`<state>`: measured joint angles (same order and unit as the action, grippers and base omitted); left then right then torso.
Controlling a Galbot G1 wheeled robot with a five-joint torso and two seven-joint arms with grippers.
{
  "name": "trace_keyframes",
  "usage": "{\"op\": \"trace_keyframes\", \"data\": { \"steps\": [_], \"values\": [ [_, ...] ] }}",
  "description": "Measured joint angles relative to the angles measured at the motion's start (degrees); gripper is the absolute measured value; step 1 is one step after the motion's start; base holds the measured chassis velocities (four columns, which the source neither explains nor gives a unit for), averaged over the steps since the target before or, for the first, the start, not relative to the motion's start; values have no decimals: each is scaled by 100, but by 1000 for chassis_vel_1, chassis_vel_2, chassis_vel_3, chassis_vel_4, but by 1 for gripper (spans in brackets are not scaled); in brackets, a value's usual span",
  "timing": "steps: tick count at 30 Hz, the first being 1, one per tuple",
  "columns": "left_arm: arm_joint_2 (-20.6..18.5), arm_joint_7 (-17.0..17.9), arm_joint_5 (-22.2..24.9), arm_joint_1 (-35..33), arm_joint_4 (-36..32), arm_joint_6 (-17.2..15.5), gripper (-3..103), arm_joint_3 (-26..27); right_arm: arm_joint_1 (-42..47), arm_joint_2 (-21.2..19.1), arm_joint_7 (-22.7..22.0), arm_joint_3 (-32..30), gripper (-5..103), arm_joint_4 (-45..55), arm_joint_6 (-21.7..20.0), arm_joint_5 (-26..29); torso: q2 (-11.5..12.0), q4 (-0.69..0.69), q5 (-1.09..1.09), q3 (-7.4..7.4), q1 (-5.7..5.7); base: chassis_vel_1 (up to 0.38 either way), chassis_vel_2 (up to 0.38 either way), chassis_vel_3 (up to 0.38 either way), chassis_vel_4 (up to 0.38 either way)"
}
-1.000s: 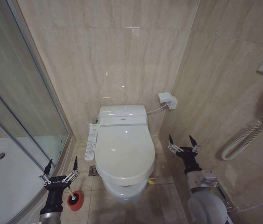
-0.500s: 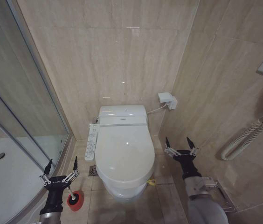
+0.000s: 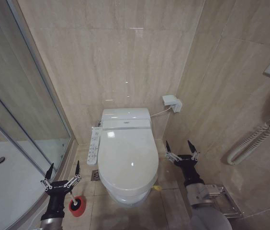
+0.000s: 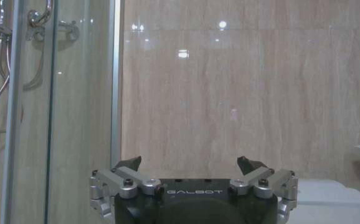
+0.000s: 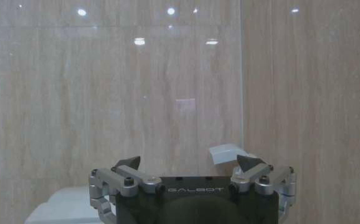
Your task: Open the toilet lid, clean the toilet bowl with a toilet brush, close the toilet lid, and flush.
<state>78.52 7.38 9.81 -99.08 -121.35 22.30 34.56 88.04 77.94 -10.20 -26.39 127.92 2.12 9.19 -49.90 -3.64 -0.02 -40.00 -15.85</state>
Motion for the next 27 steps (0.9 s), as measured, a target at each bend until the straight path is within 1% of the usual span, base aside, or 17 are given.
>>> {"op": "trace_keyframes", "data": {
  "steps": [9,16,27],
  "values": [
    [0,0,0,0,0,0,100,0,48,134,36,26,100,63,19,-73,0,0,0,0,0,0,0,0,0],
    [0,0,0,0,0,0,100,0,82,414,70,20,100,48,77,-233,0,0,0,0,0,0,0,0,0],
    [0,0,0,0,0,0,100,0,116,563,172,49,100,6,139,-300,0,0,0,0,0,0,0,0,0]
  ]
}}
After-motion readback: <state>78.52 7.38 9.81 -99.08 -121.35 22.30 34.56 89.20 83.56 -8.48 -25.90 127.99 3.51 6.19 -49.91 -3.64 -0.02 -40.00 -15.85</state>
